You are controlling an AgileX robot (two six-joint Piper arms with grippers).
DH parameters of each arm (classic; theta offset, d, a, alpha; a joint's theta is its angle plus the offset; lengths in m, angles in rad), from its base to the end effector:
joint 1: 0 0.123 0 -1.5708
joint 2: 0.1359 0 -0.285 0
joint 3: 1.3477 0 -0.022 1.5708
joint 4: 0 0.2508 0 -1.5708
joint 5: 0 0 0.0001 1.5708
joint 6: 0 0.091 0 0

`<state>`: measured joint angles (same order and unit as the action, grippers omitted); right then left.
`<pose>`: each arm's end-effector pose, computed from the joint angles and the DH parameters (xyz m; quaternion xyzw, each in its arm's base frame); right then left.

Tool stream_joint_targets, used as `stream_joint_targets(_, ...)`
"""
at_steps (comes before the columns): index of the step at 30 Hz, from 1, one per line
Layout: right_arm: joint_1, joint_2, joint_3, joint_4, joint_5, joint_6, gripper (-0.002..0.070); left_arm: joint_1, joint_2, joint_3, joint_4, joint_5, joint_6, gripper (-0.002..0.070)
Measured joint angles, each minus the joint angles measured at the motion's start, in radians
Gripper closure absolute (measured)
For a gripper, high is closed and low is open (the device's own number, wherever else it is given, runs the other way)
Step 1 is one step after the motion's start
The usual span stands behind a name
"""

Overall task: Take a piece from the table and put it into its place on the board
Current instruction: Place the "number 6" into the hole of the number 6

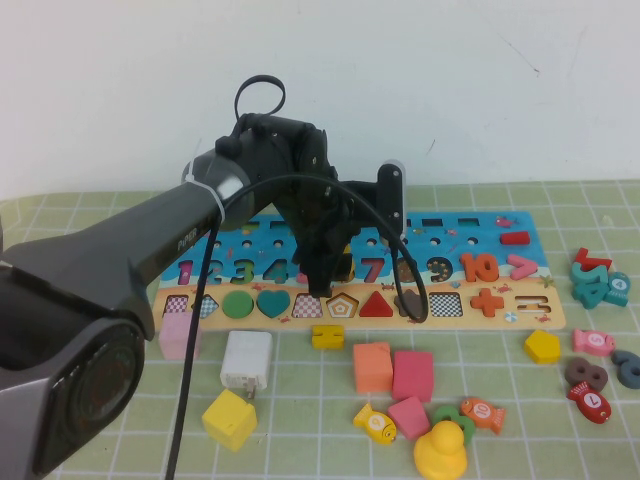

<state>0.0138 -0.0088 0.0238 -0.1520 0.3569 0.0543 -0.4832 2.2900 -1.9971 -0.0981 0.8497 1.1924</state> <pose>0.0532 -0.0041 0.1739 -0.0249 0.7986 -0.0435 0.5997 0.4484 -0.2428 0.2014 0.7031 0.6625 0.0472 0.2539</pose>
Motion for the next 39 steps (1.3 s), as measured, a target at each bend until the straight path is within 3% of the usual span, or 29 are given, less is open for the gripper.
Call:
stream_joint_targets(18, 0.000, 0.000, 0.000, 0.000, 0.000, 0.000, 0.0678, 0.000, 0.002, -0.002, 0.004, 0.012, -0.066, 0.0314)
stream_joint_targets(30, 0.000, 0.000, 0.000, 0.000, 0.000, 0.000, 0.0678, -0.026, 0.002, -0.008, -0.006, 0.024, -0.090, 0.0221)
stream_joint_targets(39, 0.000, 0.000, 0.000, 0.000, 0.000, 0.000, 0.0678, -0.026, -0.025, -0.008, 0.021, 0.045, -0.092, 0.0210)
